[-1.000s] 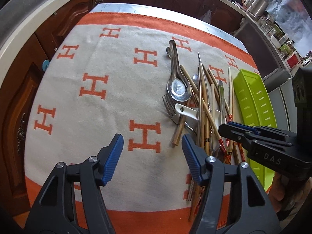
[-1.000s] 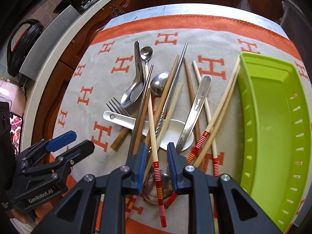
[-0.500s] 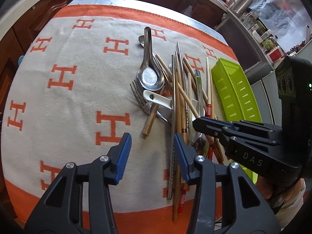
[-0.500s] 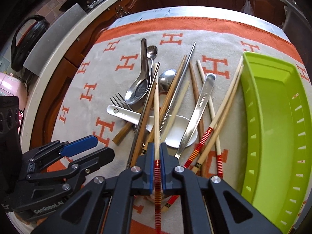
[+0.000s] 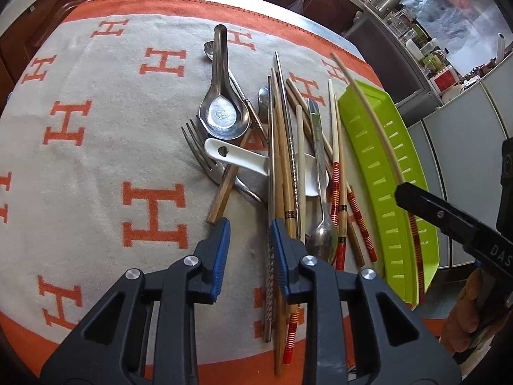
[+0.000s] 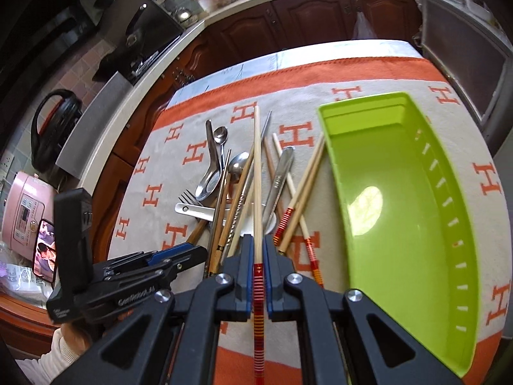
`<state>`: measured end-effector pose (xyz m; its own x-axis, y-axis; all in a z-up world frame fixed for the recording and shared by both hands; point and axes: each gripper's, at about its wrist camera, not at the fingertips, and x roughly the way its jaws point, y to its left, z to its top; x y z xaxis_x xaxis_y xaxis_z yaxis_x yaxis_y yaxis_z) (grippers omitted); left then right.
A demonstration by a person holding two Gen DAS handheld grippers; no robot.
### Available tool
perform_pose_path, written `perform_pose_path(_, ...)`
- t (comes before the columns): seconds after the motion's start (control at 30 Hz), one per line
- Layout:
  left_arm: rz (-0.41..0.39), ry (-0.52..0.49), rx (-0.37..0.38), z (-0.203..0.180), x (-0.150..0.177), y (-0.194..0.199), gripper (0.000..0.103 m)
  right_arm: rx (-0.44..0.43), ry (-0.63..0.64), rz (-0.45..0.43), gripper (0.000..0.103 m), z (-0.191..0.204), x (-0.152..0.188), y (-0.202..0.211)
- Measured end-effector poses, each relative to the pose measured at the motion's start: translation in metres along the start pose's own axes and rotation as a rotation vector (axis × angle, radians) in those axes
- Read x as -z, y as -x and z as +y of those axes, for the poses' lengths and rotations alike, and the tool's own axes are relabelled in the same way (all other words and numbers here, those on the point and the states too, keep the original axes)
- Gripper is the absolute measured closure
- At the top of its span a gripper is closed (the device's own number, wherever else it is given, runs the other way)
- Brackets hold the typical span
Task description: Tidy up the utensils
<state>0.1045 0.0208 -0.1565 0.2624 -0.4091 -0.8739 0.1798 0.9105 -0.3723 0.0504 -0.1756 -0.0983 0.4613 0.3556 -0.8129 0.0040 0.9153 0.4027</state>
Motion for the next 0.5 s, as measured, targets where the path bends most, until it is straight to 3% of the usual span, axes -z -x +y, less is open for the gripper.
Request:
perform_pose_path(0.3, -0.021, -0.037, 0.012, -0.014, -0.001, 0.007, 0.079, 0.046, -0.051, -0.061, 0.098, -0.027, 0.020, 0.031)
perform_pose_path(0.5, -0.007, -0.053, -0.032, -0.016, -0.003, 0.001, 0.079, 0.086, -0.078, -0.099, 0.098, -0.040, 0.025, 0.041)
